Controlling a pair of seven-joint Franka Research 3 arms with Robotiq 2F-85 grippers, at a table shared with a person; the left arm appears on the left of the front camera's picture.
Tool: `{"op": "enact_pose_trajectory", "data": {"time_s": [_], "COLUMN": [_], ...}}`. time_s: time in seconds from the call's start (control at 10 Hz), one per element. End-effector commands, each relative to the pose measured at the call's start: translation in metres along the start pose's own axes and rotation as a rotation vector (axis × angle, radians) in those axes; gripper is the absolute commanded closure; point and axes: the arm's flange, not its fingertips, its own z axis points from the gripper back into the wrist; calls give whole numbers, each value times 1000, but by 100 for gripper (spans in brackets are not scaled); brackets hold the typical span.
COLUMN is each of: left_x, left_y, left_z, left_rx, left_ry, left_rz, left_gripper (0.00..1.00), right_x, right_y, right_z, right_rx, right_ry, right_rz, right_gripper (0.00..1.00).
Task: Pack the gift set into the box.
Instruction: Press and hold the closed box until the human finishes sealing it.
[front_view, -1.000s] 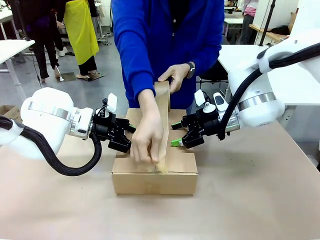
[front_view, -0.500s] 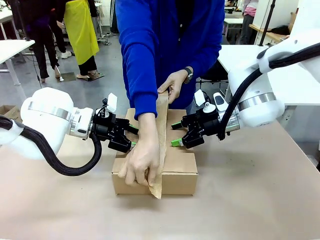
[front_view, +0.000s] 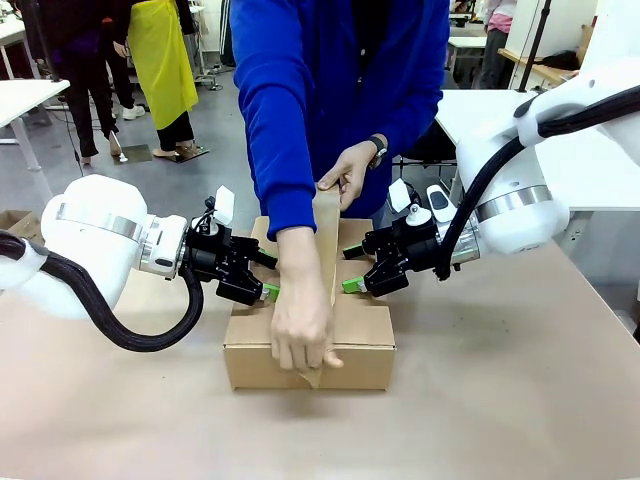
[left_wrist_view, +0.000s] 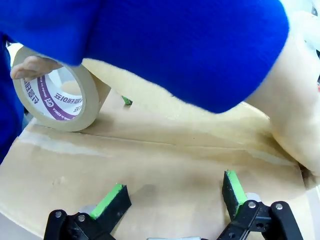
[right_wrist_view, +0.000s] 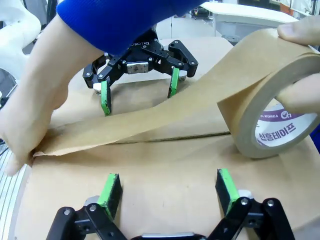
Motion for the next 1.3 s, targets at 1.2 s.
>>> {"op": "enact_pose_trajectory", "data": {"time_s": [1.2], "left_x": [-3], "left_y": [-1], "left_z": [-1], "left_rx": [0], "left_ry": [6], "left_rz": [4], "left_gripper": [0], "right_x": [-2], "right_y": [0], "right_z": [-1], "right_rx": [-2], "right_ry": [5], "right_rz": [9], "right_gripper": [0]}}
